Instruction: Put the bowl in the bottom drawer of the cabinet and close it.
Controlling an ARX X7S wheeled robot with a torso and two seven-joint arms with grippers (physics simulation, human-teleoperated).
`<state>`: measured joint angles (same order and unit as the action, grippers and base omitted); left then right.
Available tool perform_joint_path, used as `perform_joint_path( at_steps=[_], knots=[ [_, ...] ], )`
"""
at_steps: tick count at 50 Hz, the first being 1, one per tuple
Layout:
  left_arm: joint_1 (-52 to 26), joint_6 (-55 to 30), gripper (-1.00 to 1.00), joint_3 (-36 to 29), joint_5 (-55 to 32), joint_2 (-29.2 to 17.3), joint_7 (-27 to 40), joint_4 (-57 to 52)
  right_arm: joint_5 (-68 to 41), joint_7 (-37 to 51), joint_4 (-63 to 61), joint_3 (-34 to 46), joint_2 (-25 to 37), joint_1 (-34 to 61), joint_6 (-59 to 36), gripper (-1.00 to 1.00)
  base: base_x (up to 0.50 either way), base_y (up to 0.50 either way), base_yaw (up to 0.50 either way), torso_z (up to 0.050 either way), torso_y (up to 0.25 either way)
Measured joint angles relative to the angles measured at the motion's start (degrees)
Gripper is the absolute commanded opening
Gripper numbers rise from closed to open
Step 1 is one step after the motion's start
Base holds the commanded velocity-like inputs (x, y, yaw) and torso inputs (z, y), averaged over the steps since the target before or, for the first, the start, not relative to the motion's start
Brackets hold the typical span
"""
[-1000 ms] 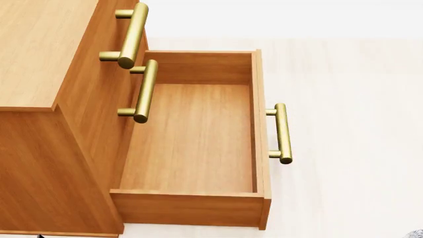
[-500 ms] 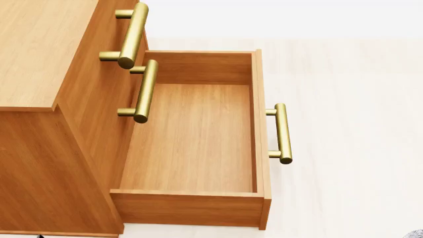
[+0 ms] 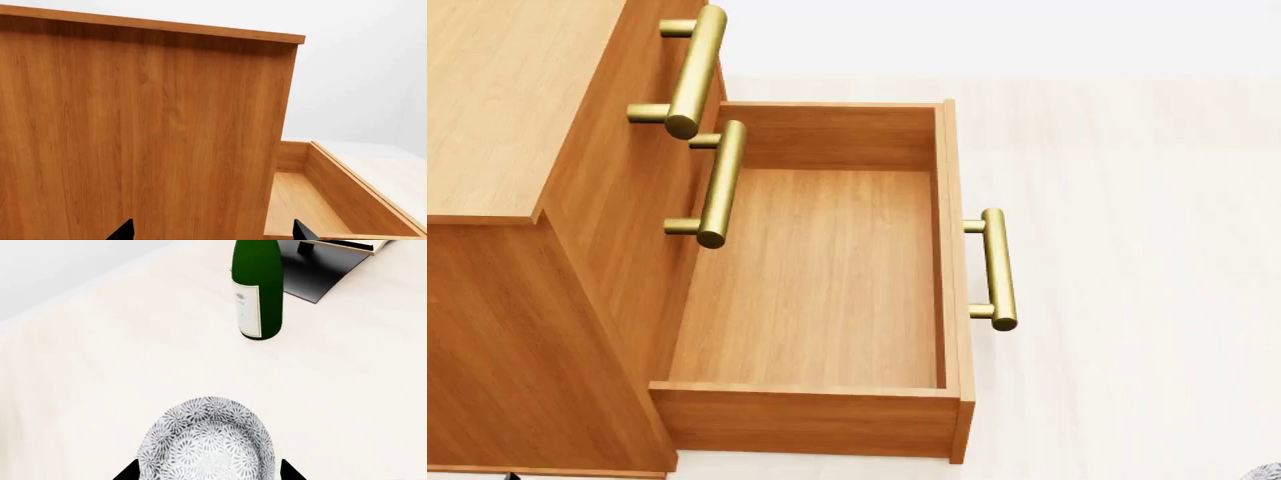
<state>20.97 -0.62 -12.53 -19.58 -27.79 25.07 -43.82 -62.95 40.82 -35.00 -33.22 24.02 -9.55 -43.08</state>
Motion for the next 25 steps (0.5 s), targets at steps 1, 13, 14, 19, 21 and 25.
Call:
perform_joint_path(
  at_steps=[1,13,14,19,21,25],
  knots=[
    [0.0,0.0,1.0,0.0,0.0,0.0,0.0,0.0,-0.1,0.1,0.1,-0.1,0.0,0.1,0.0,1.0,0.0,0.0,0.0,0.0,0.0],
    [0.0,0.0,1.0,-0.3,0.0,-0.1,0.2,-0.1,-1.9,0.9,0.2,-2.4,0.4,-0.7,0.0,1.0,0.0,0.0,0.0,0.0,0.0],
    [0.0,0.0,1.0,-0.3,0.0,-0.1,0.2,-0.1,-2.1,0.9,0.1,-2.7,0.4,-0.8,0.1,1.0,0.0,0.0,0.0,0.0,0.0],
    [0.0,0.0,1.0,-0.4,0.0,-0.2,0.3,-0.1,-2.4,0.8,0.2,-3.5,0.4,-1.3,0.3,1.0,0.0,0.0,0.0,0.0,0.0],
    [0.0,0.0,1.0,-0.4,0.0,-0.2,0.3,-0.1,-2.4,0.6,0.4,-3.6,0.3,-1.4,0.5,1.0,0.0,0.0,0.0,0.0,0.0],
    [0.0,0.0,1.0,-0.5,0.0,-0.3,0.4,-0.1,-2.0,0.2,0.8,-3.7,0.1,-1.7,0.9,1.0,0.0,0.0,0.0,0.0,0.0]
  ],
)
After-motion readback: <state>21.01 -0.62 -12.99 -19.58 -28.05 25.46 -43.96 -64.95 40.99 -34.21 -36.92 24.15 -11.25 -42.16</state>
